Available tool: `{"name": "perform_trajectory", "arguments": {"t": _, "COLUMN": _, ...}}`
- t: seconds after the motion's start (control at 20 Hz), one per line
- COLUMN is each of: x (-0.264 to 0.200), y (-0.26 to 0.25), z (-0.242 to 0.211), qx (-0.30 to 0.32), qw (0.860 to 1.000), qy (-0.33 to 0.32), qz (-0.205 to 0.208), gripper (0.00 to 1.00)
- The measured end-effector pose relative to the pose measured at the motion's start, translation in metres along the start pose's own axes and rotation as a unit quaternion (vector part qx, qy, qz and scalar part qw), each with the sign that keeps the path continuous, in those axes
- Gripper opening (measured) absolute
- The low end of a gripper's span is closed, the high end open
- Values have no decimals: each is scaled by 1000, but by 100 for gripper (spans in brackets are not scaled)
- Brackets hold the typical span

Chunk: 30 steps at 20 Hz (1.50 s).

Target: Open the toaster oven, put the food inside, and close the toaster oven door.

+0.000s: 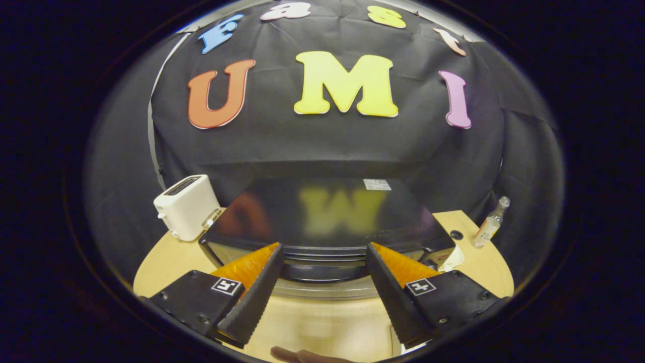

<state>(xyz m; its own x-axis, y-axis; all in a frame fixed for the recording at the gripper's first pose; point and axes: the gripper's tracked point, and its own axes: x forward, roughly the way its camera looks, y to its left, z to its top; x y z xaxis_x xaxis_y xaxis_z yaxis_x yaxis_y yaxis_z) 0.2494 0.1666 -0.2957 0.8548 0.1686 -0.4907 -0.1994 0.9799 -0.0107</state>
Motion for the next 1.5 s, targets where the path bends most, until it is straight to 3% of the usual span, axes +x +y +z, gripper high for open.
{"name": "perform_trajectory", "arguments": {"t": 0.5, "x": -15, "y": 3, "z": -9, "qx": -4, "qw": 1000, "qy": 2, "qz": 4, "gripper": 100}}
{"name": "perform_trajectory", "arguments": {"t": 0.9, "x": -75, "y": 2, "z": -77, "qx": -32, "qw": 998, "qy": 42, "qz": -17, "gripper": 100}}
{"name": "perform_trajectory", "arguments": {"t": 1.5, "x": -95, "y": 2, "z": -141, "qx": 9, "qw": 999, "qy": 43, "qz": -19, "gripper": 100}}
